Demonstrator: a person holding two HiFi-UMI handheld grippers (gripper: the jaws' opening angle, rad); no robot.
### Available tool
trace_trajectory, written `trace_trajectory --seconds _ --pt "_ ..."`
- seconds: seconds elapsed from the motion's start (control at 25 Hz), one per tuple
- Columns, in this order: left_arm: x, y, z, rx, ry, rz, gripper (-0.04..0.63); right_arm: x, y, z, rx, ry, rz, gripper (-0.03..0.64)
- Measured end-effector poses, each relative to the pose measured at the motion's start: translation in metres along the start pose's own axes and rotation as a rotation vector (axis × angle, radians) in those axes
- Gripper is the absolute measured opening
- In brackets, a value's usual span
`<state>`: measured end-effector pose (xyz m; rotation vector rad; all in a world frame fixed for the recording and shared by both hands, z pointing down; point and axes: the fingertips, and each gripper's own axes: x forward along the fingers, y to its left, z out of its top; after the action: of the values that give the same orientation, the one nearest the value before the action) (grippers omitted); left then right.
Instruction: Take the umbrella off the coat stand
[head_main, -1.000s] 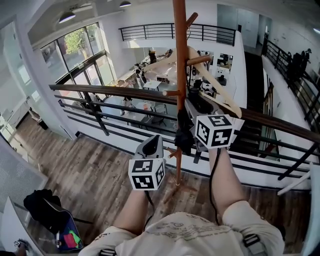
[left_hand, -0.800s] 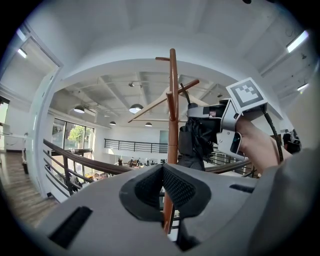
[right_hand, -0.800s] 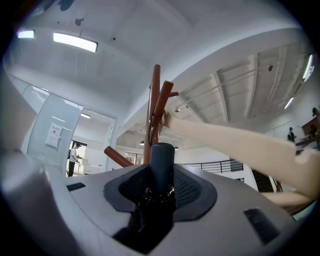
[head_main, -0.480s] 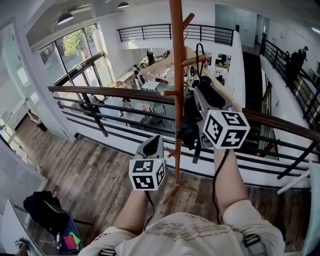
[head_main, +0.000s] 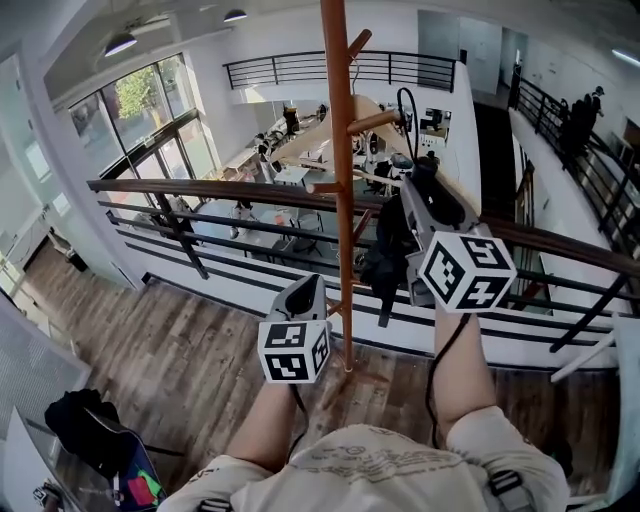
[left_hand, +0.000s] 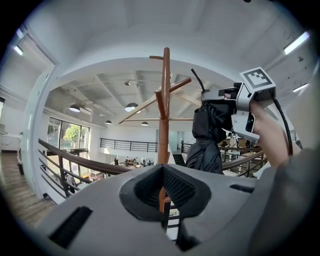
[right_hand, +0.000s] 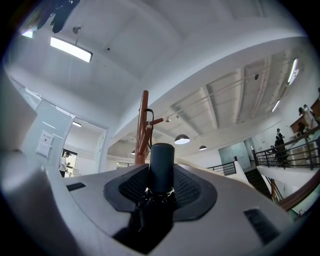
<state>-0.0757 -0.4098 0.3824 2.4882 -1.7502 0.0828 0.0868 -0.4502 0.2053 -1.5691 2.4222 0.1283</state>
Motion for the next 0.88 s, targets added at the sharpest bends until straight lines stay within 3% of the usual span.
trace_trajectory --seconds 0.88 --pt "-0.003 -0.015 0.006 -0.011 -0.021 -0.01 0.005 -0.064 0.02 -0.1 0.05 0.149 0.057 0.146"
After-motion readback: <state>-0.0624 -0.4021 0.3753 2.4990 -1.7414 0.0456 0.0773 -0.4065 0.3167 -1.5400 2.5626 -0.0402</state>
